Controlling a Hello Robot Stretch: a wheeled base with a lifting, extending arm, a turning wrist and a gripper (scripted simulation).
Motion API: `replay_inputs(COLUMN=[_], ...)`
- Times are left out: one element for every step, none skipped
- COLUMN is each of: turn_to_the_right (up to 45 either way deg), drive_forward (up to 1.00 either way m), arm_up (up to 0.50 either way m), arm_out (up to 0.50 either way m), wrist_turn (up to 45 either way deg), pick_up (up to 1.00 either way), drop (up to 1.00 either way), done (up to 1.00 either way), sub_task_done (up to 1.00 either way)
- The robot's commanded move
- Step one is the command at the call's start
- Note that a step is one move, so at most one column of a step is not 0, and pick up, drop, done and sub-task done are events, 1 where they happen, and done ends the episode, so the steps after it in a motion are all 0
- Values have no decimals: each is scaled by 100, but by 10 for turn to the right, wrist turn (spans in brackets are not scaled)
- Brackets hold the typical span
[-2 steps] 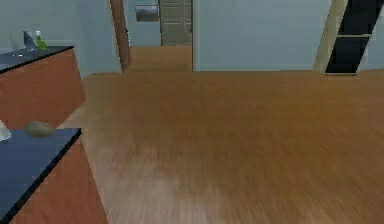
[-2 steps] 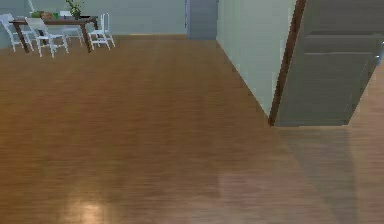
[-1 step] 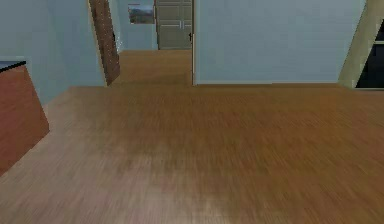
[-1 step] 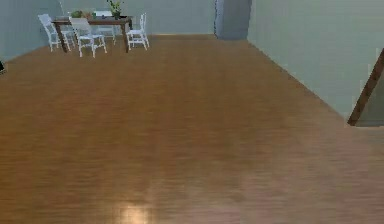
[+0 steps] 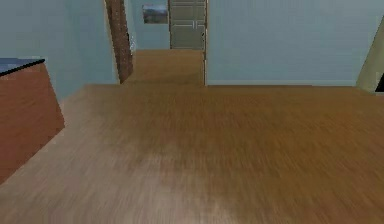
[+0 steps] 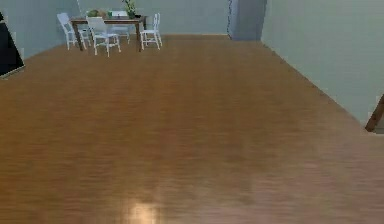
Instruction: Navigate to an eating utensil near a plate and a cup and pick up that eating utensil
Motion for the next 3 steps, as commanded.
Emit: replay_inputs(turn_to_the_right=[0,-450,-60], drive_forward=[15,0,0], arm_up=[0,0,0], arm_out=[0,0,0], wrist_turn=[0,0,0], pick_up=[0,0,0], drop=[0,0,0], done=[0,0,0], sub_task_done=[0,0,0])
